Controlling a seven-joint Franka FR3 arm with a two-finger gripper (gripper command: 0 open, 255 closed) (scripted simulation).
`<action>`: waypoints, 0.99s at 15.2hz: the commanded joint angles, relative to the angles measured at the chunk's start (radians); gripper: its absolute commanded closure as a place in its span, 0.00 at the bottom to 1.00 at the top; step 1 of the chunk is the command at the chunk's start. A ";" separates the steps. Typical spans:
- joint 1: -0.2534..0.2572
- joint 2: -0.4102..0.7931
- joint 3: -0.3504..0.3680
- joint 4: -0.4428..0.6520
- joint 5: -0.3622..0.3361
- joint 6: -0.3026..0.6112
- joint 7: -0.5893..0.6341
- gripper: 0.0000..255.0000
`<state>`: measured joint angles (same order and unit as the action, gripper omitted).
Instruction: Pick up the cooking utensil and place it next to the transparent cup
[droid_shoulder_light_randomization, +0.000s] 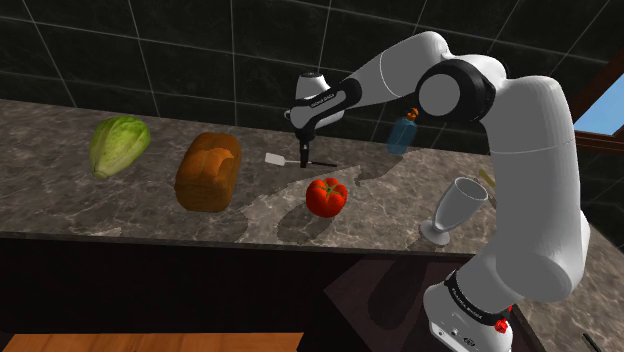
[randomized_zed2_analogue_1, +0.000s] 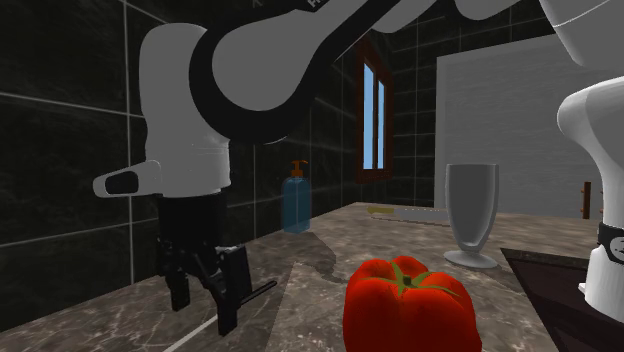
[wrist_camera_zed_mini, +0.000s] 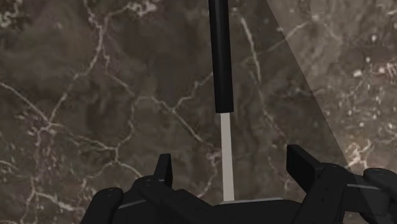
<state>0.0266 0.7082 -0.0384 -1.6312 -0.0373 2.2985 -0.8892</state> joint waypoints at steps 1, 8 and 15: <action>0.000 0.000 0.000 0.000 0.000 0.000 0.000 0.00; 0.000 0.000 0.000 0.000 0.000 0.000 0.000 1.00; 0.000 -0.027 0.000 -0.002 0.000 -0.025 -0.001 1.00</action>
<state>0.0267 0.6878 -0.0386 -1.6346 -0.0374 2.2816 -0.8901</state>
